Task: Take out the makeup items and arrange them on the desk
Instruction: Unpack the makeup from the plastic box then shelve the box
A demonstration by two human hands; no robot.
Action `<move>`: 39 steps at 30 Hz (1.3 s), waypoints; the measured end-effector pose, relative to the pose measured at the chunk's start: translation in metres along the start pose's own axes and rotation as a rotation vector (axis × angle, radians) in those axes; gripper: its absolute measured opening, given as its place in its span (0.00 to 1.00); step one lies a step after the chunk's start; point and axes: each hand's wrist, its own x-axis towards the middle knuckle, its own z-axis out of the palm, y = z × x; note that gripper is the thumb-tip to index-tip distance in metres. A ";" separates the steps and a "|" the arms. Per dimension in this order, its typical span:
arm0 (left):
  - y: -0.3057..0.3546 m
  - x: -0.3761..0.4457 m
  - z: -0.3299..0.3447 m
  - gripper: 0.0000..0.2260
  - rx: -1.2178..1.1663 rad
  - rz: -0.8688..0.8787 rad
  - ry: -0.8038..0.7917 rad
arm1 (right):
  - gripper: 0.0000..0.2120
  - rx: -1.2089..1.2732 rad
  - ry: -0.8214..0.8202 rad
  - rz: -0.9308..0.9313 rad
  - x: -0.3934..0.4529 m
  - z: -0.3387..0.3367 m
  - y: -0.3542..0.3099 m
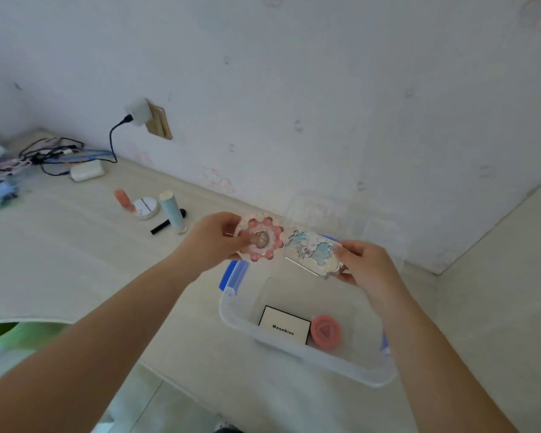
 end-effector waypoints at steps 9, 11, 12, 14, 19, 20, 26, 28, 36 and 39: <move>-0.031 0.005 -0.040 0.10 -0.582 -0.166 -0.011 | 0.13 0.401 -0.079 0.071 -0.011 0.031 -0.029; -0.043 0.015 -0.058 0.09 -0.666 -0.190 -0.007 | 0.12 0.452 -0.143 0.094 -0.010 0.049 -0.036; -0.051 0.019 -0.066 0.08 -0.698 -0.204 -0.003 | 0.11 0.470 -0.175 0.098 -0.012 0.058 -0.040; -0.070 0.028 -0.090 0.07 -0.736 -0.223 -0.007 | 0.11 0.504 -0.219 0.112 -0.014 0.087 -0.047; -0.141 0.052 -0.158 0.07 -0.595 -0.328 -0.042 | 0.12 0.609 -0.249 0.258 -0.014 0.196 -0.040; -0.156 0.059 -0.174 0.07 -0.554 -0.356 -0.050 | 0.12 0.620 -0.250 0.305 -0.013 0.222 -0.035; -0.226 0.097 -0.253 0.06 -0.449 -0.462 -0.075 | 0.13 0.629 -0.193 0.587 -0.002 0.351 0.008; -0.249 0.110 -0.280 0.06 -0.416 -0.483 -0.073 | 0.13 0.632 -0.141 0.654 0.005 0.392 0.022; -0.295 0.136 -0.334 0.07 -0.409 -0.560 0.006 | 0.12 0.710 -0.032 0.792 0.027 0.474 0.034; -0.304 0.143 -0.340 0.07 -0.418 -0.566 -0.003 | 0.13 0.745 0.004 0.781 0.037 0.490 0.034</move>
